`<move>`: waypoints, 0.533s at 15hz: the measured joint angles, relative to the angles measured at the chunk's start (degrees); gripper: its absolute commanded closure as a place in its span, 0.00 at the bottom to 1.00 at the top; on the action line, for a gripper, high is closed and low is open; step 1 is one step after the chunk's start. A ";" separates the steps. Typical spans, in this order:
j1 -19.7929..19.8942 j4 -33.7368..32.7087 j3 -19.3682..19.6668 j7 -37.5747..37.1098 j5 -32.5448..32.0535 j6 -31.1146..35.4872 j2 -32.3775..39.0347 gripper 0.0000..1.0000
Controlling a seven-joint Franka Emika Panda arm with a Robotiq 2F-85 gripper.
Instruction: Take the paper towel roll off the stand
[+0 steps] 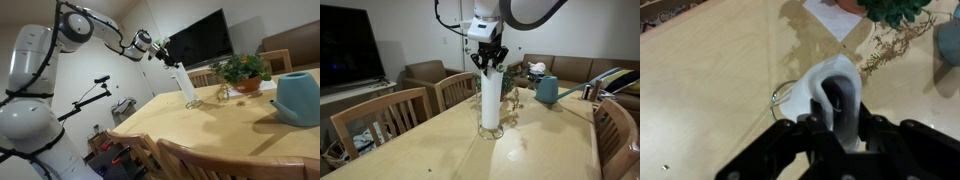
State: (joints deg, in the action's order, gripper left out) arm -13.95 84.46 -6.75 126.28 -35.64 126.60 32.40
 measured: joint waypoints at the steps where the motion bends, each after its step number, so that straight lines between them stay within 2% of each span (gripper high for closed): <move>1: 0.07 0.67 -0.02 2.33 -0.56 1.53 -0.33 0.52; 5: 1.33 3.33 -0.23 10.46 -1.35 9.47 -0.99 0.62; 8: 2.80 5.30 -0.39 15.04 -1.09 15.01 -0.98 0.63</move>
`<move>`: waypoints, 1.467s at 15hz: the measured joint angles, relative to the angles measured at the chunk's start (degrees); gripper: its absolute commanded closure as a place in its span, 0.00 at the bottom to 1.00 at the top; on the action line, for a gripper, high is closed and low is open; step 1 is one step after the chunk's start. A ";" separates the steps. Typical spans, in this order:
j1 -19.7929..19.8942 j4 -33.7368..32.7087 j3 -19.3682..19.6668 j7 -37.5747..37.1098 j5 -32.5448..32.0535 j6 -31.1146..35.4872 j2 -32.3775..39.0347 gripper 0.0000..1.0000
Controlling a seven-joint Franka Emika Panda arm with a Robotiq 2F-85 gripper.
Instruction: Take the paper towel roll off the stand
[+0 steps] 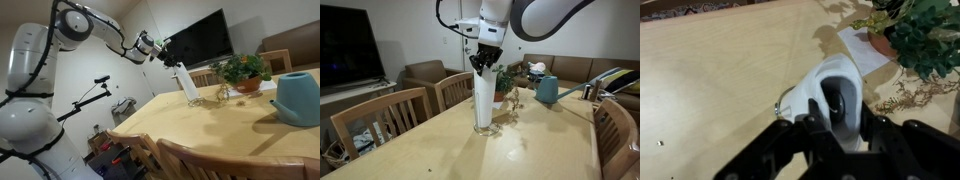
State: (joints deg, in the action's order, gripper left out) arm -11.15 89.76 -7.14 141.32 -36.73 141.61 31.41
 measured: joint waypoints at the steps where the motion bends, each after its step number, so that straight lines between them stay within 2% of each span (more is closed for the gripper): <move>1: 0.55 0.62 -0.15 1.56 0.17 1.53 0.01 0.64; 5: 2.54 2.59 -0.96 8.30 1.20 4.61 0.04 0.56; 6: 3.53 3.03 -2.16 8.13 -0.39 4.61 0.05 0.57; 13: 13.88 6.49 -14.85 7.93 -11.36 3.49 0.21 0.60; 14: 15.24 6.59 -16.32 7.93 -12.25 3.16 0.36 0.36; 16: 16.92 6.57 -17.82 7.94 -12.76 2.16 0.53 0.34; 19: 17.26 5.90 -17.42 7.75 -12.61 -0.57 0.54 0.13; 21: 14.37 5.34 -13.40 7.67 -9.35 -1.58 0.22 0.00; 22: 12.46 5.04 -11.09 7.25 -7.87 -2.17 0.06 0.00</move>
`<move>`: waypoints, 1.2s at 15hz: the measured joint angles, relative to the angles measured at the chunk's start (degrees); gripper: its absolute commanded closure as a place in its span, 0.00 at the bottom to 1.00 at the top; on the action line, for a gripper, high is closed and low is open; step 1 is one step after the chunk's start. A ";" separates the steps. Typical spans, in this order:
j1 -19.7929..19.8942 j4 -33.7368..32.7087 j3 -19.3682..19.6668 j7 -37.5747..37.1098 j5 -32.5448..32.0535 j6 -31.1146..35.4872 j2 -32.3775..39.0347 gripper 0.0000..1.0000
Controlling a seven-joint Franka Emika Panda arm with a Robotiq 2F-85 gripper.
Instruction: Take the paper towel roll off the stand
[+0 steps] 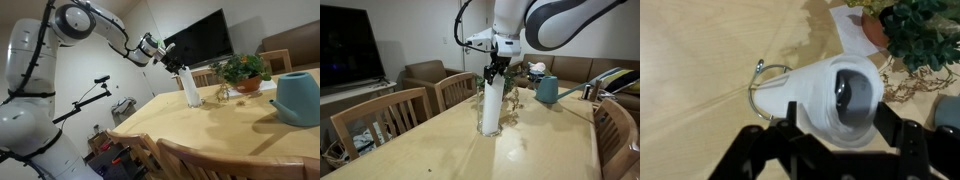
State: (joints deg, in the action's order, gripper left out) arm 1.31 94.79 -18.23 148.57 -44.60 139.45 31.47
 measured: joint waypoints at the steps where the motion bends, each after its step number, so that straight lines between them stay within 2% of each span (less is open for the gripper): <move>1: -1.66 -0.23 1.83 -0.75 1.25 -0.67 -0.17 0.00; 4: -5.69 -0.72 5.37 -3.49 4.14 -2.53 -0.77 0.00; 6: -7.33 -0.77 6.40 -4.96 5.76 -3.51 -1.39 0.00; 12: -9.63 -0.13 7.55 -9.90 9.63 -4.70 -4.01 0.00; 18: -11.99 4.97 9.05 -22.13 9.53 -4.70 -8.46 0.00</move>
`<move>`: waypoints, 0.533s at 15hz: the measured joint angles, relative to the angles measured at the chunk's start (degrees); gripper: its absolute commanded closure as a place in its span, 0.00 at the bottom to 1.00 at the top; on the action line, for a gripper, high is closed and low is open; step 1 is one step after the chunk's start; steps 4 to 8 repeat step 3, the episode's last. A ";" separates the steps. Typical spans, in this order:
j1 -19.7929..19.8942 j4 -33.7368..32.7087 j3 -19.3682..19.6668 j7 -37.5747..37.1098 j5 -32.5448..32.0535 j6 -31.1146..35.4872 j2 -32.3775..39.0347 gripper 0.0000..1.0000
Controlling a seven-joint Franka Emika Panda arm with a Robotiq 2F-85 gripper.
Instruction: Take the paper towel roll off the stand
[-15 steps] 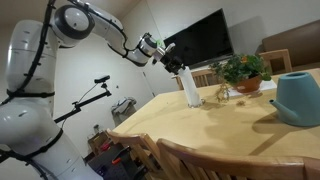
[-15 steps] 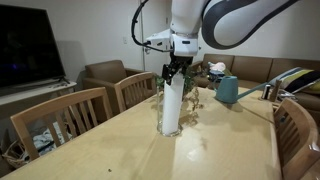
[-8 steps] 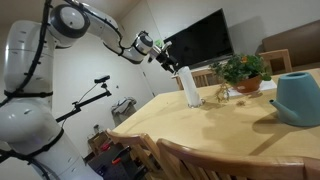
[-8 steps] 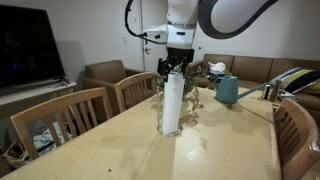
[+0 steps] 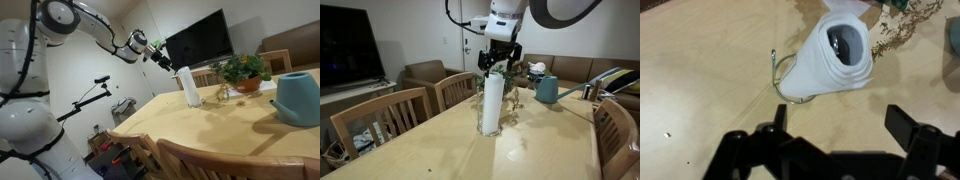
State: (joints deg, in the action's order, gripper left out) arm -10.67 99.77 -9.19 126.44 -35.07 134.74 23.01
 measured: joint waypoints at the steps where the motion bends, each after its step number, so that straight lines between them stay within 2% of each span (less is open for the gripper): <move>1: -0.12 0.54 0.07 -1.54 0.00 0.00 -0.08 0.00; 8: -0.27 1.17 0.23 -3.10 -0.02 0.00 -0.07 0.00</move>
